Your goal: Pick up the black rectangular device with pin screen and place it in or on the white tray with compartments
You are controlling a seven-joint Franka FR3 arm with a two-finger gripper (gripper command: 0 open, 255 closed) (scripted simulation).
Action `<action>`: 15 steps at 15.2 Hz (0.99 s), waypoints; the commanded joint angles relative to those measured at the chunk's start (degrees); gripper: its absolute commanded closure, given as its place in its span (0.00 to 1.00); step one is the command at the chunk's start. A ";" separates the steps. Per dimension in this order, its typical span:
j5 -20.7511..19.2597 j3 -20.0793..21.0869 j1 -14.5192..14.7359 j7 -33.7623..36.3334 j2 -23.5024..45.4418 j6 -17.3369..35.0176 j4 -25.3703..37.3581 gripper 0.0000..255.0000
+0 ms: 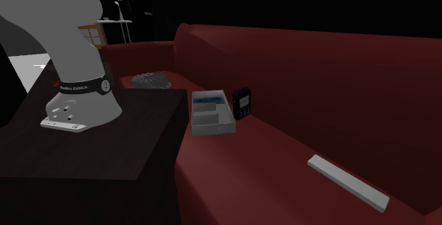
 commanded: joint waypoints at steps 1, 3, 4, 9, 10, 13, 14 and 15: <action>0.00 0.00 0.00 0.00 0.00 0.00 0.00 0.00; 0.52 0.12 0.87 -0.36 1.68 4.24 -2.20 0.00; 0.77 0.19 1.31 -0.54 2.64 6.38 -3.20 0.00; 2.02 0.64 3.57 -1.57 8.73 17.31 -7.12 0.00; 2.27 0.76 4.03 -1.80 10.20 19.53 -7.68 0.00; 3.02 1.18 5.37 -2.54 15.06 26.17 -8.89 0.00; 3.26 1.33 5.83 -2.79 16.82 28.37 -9.14 0.00; 3.50 1.50 6.27 -3.06 18.65 30.56 -9.31 0.00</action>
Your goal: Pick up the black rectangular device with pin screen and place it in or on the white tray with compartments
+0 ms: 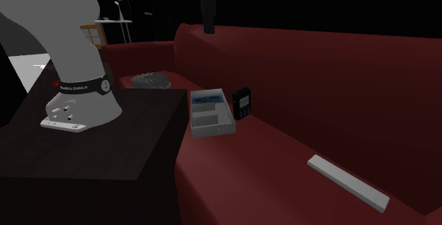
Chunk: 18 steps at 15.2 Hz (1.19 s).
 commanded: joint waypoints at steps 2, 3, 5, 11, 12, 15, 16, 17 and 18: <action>0.76 0.58 1.39 -0.75 5.89 6.74 -0.07 0.00; 1.00 0.77 1.83 -1.03 7.89 8.85 0.00 0.00; 1.46 1.20 2.66 -1.62 12.00 12.98 0.39 0.00; 2.55 2.79 4.92 -3.41 24.98 24.20 3.36 0.00; 2.64 3.09 5.26 -3.69 27.19 25.86 4.10 0.00; 2.69 3.98 6.23 -4.39 33.80 30.45 6.73 0.00; 2.61 4.28 6.55 -4.58 35.99 31.84 7.73 0.00; 2.47 4.58 6.85 -4.74 38.18 33.16 8.80 0.00; 2.30 4.85 7.18 -4.88 40.35 34.40 9.92 0.00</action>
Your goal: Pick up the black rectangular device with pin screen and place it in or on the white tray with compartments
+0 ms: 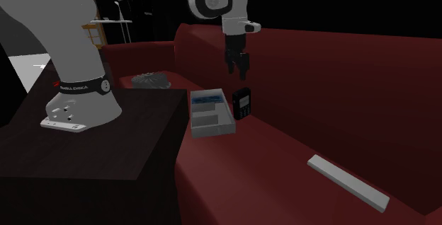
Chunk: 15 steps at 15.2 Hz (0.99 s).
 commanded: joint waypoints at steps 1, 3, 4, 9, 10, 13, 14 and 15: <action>-0.48 0.56 0.80 -0.06 4.89 3.37 1.94 0.00; -1.01 0.97 1.57 -0.24 9.17 5.51 4.46 0.00; -1.33 1.15 1.97 -0.32 11.28 6.47 5.80 0.00; -2.77 1.48 3.87 -0.48 20.06 10.04 11.74 0.00; -2.89 1.31 4.03 -0.38 20.89 10.54 12.08 0.00; -3.23 0.82 4.52 -0.12 23.40 11.99 13.15 0.00; -3.33 0.66 4.69 -0.04 24.24 12.46 13.53 0.00; -3.42 0.50 4.84 0.03 25.08 12.91 13.93 0.00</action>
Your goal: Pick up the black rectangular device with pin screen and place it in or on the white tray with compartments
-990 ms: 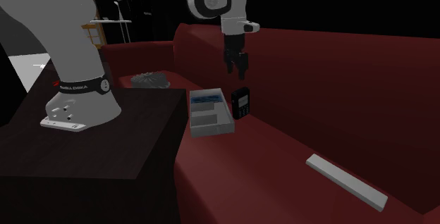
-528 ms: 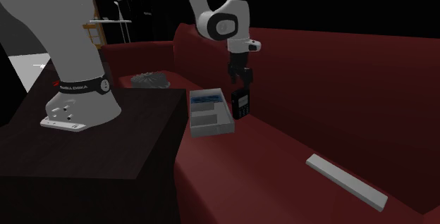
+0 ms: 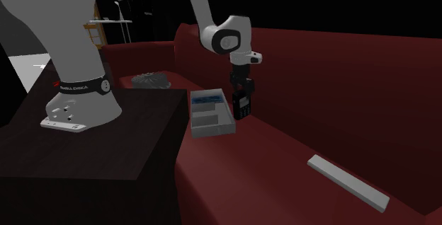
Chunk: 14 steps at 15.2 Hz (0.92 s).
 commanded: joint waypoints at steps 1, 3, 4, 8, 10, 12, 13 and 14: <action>-0.15 -0.27 0.34 0.18 1.42 0.66 0.80 0.00; -0.15 -0.27 0.35 0.18 1.42 0.66 0.79 0.00; -0.15 -0.27 0.35 0.18 1.42 0.66 0.80 0.00; -0.15 -0.27 0.34 0.18 1.41 0.65 0.79 0.00; -0.15 -0.27 0.34 0.18 1.41 0.65 0.79 1.00; -0.15 -0.27 0.34 0.18 1.41 0.65 0.79 1.00; -0.15 -0.27 0.34 0.18 1.41 0.64 0.79 1.00; -0.15 -0.27 0.34 0.17 1.41 0.64 0.80 1.00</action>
